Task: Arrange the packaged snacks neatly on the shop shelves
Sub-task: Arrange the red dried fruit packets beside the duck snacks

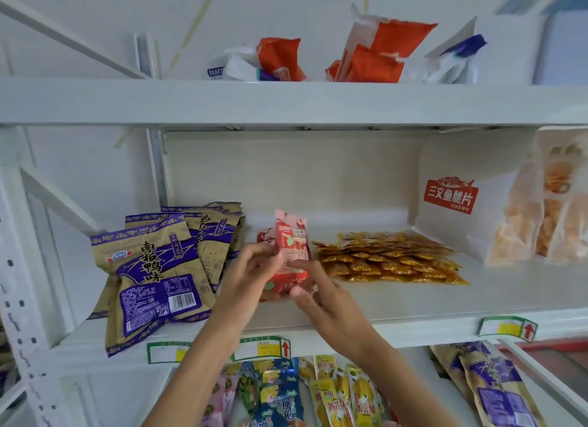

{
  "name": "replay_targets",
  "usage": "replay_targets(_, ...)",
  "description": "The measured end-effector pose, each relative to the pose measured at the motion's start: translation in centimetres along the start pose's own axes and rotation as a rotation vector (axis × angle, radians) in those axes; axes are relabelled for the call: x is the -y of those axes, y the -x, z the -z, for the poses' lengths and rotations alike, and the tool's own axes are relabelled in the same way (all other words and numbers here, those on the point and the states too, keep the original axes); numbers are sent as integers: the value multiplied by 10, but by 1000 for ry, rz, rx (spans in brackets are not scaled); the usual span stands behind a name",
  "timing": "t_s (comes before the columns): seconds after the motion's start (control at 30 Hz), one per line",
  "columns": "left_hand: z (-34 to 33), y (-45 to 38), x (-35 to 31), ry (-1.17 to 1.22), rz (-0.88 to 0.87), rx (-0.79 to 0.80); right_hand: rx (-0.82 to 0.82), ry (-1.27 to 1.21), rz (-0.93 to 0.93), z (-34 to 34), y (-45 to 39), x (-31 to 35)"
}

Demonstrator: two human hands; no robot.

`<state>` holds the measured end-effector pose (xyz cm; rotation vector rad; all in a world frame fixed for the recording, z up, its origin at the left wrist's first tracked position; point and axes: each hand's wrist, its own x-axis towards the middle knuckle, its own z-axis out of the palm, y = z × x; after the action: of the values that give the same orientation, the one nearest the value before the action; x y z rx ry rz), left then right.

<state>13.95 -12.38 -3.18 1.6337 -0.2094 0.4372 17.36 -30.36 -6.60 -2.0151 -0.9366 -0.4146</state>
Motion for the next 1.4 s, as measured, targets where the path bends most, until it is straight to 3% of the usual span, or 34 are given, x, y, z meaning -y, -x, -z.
replay_targets(0.17,11,-9,10,61,100,-68,-61,-105,-15,10,0,-14)
replay_targets(0.27,16,-13,20,163,205,-133,-156,-179,-230,16,-4,-18)
replay_targets(0.33,18,-14,22,196,246,-130,-109,-194,-334,20,-7,-21)
replay_targets(0.47,15,-12,29,117,242,-107,11,-226,-305,19,-12,-30)
replay_targets(0.7,11,-13,36,-77,186,-134,6,-220,-325,14,-13,-38)
replay_targets(0.93,11,-16,35,-3,268,-131,8,-209,-326,14,-13,-36)
replay_targets(1.2,14,-17,39,-53,203,-94,-35,-175,-344,13,-12,-27)
replay_targets(1.27,13,-16,40,-60,180,-93,-150,-265,-378,17,-13,-23)
replay_targets(1.37,14,-16,39,-37,159,-113,-603,-397,-404,20,-13,-22)
replay_targets(1.4,14,-16,38,-39,157,-111,-675,-401,-402,19,-12,-21)
